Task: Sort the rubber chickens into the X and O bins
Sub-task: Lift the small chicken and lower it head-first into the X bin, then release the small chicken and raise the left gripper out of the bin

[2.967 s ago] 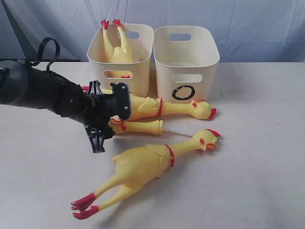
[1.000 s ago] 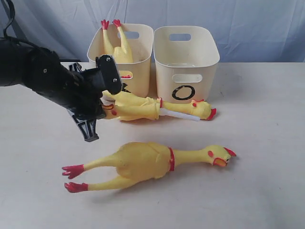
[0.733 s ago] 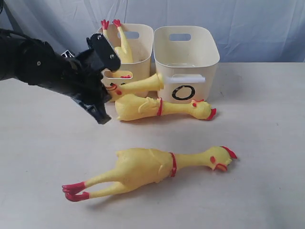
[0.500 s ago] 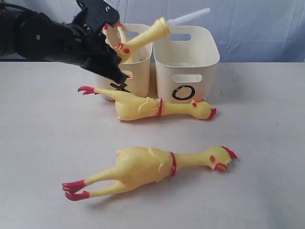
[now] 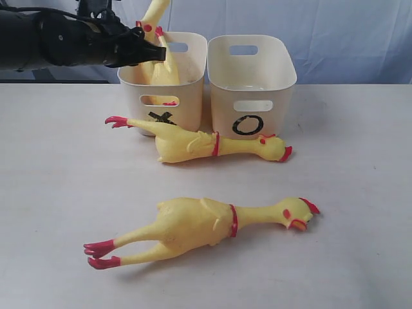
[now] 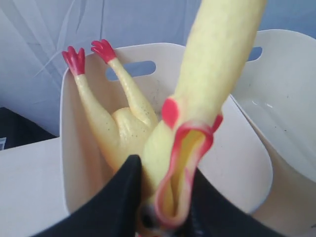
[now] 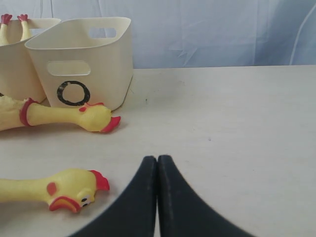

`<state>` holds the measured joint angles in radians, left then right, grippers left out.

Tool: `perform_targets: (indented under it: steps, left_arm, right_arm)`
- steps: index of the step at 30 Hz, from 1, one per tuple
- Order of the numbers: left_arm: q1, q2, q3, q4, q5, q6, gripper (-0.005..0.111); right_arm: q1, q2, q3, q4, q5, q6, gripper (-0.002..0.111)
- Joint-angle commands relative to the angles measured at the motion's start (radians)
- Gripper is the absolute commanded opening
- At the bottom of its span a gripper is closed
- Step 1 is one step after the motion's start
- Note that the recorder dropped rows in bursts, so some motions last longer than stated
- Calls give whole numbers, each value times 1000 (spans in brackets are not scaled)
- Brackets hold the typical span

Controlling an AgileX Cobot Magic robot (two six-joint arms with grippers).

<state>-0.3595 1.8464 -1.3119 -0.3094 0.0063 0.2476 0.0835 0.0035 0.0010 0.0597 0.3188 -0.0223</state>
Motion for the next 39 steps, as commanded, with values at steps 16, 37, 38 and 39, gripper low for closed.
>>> perform_targets:
  steps: [16,37,38,39]
  left_arm:
    - [45,237,-296,-37,199,-5,0]
    - [98,241,-296,-41,291,-73,58]
    - [98,241,-296,-41,291,-73,60]
    - [98,241,-296,-41,291,-73,60]
  right_arm:
    - [-2,-3,-1,2,-6,-2,0]
    - [-2,-3,-1,2,-6,-2,0]
    - [-2,-3,-1,2,-6,-2,0]
    - [-2,-3,-1,2,-6,-2,0]
